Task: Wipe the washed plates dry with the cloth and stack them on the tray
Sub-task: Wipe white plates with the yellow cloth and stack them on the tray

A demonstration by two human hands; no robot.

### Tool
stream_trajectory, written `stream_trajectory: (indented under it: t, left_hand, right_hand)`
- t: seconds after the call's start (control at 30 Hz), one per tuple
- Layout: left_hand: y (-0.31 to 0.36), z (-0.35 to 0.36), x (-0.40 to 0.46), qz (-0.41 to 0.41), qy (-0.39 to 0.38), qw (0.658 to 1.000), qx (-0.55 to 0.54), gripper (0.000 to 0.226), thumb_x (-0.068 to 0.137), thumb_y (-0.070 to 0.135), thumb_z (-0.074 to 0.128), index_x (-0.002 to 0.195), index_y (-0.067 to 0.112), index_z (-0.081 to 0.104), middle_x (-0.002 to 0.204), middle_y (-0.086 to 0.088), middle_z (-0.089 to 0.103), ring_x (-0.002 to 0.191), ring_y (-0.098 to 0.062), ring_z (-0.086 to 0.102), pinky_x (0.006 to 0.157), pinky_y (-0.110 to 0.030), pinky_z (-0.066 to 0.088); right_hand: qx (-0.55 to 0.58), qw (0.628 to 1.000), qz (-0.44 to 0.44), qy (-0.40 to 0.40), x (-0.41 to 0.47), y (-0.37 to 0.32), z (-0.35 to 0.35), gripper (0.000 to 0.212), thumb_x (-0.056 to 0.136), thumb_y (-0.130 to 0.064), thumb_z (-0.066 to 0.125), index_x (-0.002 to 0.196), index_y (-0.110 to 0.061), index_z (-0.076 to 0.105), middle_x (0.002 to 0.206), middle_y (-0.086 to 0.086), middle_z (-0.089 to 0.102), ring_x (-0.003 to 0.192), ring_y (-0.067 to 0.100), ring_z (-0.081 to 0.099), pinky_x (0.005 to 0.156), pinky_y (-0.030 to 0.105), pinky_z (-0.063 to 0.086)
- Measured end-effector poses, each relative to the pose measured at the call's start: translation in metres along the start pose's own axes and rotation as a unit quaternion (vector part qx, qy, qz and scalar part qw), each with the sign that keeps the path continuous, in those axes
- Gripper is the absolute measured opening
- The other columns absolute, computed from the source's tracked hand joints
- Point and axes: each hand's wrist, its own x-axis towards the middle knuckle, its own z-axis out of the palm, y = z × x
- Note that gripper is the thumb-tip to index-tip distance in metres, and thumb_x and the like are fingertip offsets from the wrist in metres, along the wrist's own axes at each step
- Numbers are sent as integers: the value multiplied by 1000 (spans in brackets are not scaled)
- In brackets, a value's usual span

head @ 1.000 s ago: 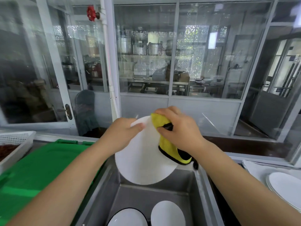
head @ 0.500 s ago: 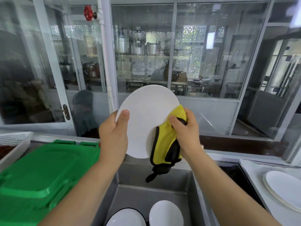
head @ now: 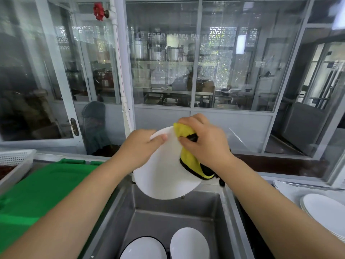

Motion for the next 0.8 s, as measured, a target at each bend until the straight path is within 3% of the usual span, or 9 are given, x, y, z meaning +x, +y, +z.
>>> stream_trajectory:
  t: [0.07, 0.13, 0.23, 0.33, 0.43, 0.5, 0.6, 0.67, 0.8]
  left_hand:
    - [0, 8, -3, 9, 11, 1000, -6, 44, 93, 38, 55, 63, 5, 55, 57, -3, 52, 52, -12, 47, 54, -29, 32]
    - [-2, 11, -4, -1, 37, 998, -49, 46, 92, 38, 56, 62, 4, 53, 53, 4, 48, 48, -8, 44, 52, -26, 30]
    - [-7, 8, -6, -54, 98, 979, -173, 48, 91, 40, 58, 73, -4, 59, 63, -3, 59, 58, -16, 54, 60, -29, 40]
    - [-5, 5, -5, -81, 163, 937, -297, 33, 92, 39, 58, 68, 20, 72, 69, 3, 71, 61, -12, 66, 56, -27, 52]
    - [-1, 9, -3, -87, 202, 903, -368, 30, 94, 38, 56, 71, 35, 75, 77, 7, 74, 66, -8, 69, 52, -23, 53]
    - [0, 13, -3, -100, 223, 885, -396, 29, 94, 37, 55, 74, 30, 75, 78, 8, 75, 68, -7, 70, 55, -23, 54]
    - [-1, 24, -3, -131, 230, 873, -411, 26, 94, 37, 55, 81, 20, 69, 76, 10, 74, 66, -6, 69, 62, -26, 54]
    - [0, 30, -2, -133, 232, 868, -418, 24, 95, 36, 54, 83, 19, 66, 73, 11, 73, 63, -5, 68, 56, -23, 53]
    - [3, 35, 3, -138, 234, 856, -439, 23, 95, 34, 55, 87, 16, 67, 73, 5, 74, 65, -10, 70, 50, -21, 52]
  right_hand:
    - [-48, 997, -63, -15, 6, -6, 2, 34, 79, -22, 71, 113, -24, 66, 105, -2, 61, 73, 20, 61, 55, 34, 51]
    - [-47, 997, -56, -8, 10, -3, 2, 34, 80, -23, 70, 114, -24, 65, 107, -2, 61, 75, 21, 62, 56, 35, 51]
    - [40, 997, 56, 30, 8, 13, -1, 37, 85, -21, 66, 122, -25, 60, 116, -6, 56, 89, 19, 60, 73, 42, 52]
    - [69, 988, 129, 58, 0, 21, 3, 47, 91, -22, 60, 135, -26, 46, 116, -10, 45, 94, 4, 48, 85, 41, 49]
    - [-21, 989, 117, 83, -13, 13, 19, 62, 90, -16, 60, 145, -12, 34, 135, 11, 41, 110, 26, 45, 93, 43, 43]
    - [-125, 979, 119, 104, -21, 6, 31, 63, 87, -16, 64, 143, -4, 37, 141, 24, 40, 108, 41, 44, 92, 51, 39]
    - [-169, 972, 139, 90, -22, -2, 39, 63, 86, -22, 64, 142, -5, 40, 149, 22, 33, 119, 47, 37, 97, 56, 32]
    - [-174, 977, 108, 52, -22, -8, 41, 63, 87, -27, 58, 144, -7, 39, 153, 15, 28, 125, 42, 30, 101, 52, 27]
    - [-148, 989, 1, -2, -31, -29, 50, 59, 89, -31, 45, 144, -10, 39, 153, 9, 31, 127, 36, 32, 101, 45, 30]
